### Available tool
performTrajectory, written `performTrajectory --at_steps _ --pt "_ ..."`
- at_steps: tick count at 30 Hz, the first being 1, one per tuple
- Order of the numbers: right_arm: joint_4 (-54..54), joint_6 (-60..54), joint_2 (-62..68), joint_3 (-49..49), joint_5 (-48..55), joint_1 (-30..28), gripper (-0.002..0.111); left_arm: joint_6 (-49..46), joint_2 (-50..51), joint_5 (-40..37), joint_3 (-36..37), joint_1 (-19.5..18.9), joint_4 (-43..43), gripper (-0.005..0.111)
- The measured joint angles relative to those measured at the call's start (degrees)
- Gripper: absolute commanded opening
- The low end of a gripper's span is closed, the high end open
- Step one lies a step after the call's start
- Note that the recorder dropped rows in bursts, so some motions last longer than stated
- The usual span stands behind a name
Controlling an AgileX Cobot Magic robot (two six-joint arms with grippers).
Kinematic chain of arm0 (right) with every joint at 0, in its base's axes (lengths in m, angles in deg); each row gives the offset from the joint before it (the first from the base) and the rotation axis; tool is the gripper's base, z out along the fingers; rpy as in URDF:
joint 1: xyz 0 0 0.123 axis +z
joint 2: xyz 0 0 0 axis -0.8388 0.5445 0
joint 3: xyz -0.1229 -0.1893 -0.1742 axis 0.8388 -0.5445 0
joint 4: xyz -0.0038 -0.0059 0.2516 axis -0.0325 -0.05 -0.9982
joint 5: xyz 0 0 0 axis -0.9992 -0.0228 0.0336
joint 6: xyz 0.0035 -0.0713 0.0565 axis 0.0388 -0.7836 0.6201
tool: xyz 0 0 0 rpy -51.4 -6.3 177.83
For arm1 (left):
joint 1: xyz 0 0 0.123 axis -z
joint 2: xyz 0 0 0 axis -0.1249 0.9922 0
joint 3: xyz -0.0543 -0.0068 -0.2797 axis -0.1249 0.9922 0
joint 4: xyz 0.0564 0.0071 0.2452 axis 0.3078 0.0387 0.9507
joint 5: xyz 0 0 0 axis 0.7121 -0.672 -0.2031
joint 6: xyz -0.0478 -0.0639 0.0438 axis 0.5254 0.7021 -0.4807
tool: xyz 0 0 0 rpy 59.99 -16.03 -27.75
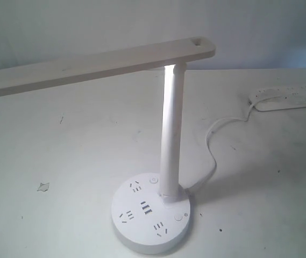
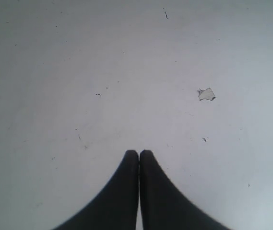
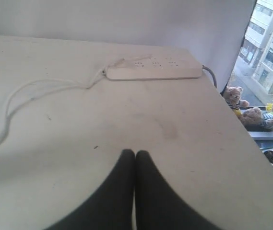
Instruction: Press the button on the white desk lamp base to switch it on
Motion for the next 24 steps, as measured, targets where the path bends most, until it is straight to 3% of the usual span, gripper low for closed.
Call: performTrajectory --at_steps 24 --pt "0.0 0.0 0.0 0.0 1.7 -1.3 0.000 0.0 0.0 0.0 0.0 0.0 0.0 0.000"
